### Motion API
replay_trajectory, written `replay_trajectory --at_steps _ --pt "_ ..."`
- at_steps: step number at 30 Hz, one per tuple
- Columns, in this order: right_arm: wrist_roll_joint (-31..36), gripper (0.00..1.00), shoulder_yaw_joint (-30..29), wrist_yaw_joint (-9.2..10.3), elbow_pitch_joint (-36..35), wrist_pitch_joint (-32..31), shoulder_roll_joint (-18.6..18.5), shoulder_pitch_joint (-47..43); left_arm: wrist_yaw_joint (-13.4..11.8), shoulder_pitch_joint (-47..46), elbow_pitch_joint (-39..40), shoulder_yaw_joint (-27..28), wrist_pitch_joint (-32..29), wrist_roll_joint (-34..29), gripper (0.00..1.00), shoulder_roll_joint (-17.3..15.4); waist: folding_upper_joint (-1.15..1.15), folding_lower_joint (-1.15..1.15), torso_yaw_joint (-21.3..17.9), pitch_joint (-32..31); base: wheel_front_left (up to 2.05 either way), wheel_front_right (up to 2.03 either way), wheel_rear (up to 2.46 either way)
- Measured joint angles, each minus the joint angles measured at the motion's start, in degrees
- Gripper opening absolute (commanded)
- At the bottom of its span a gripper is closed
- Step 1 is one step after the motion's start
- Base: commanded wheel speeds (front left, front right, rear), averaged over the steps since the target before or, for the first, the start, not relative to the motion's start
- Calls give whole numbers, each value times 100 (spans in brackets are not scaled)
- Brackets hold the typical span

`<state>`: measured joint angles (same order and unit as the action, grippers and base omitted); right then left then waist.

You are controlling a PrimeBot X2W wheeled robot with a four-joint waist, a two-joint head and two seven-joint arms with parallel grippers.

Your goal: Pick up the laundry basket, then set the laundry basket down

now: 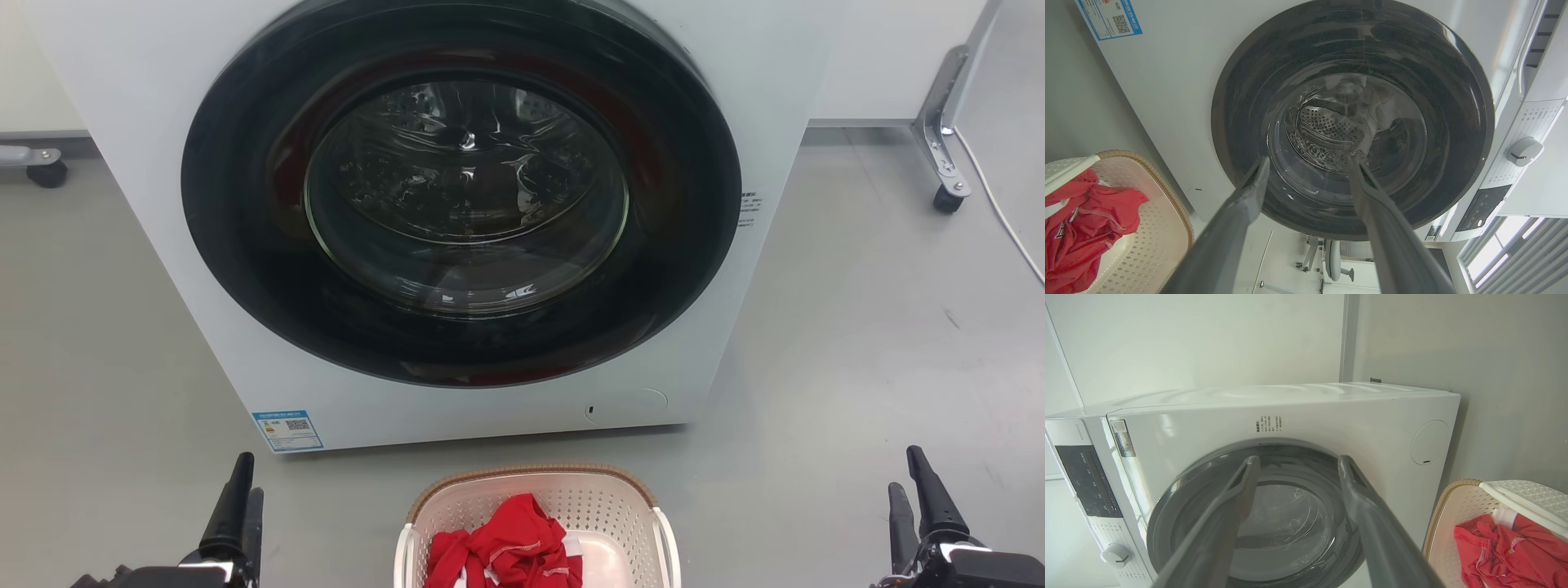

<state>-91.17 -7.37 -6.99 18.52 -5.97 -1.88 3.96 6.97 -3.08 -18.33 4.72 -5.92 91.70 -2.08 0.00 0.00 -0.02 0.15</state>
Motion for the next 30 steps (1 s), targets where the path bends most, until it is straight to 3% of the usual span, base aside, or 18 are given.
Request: replay_trajectory --at_steps 15,24,30 --pt "513 100 154 0 -47 263 -82 140 0 -171 31 -201 333 -420 100 -68 0 0 1 23 0 0 0" --pt "1381 100 456 1 -99 560 -307 279 -11 -330 48 -535 565 -1338 100 -266 0 0 -1 36 0 0 0" --pt "2092 100 710 104 -142 693 -476 323 -109 -413 77 -740 695 -1948 100 -382 0 0 -2 36 0 0 0"
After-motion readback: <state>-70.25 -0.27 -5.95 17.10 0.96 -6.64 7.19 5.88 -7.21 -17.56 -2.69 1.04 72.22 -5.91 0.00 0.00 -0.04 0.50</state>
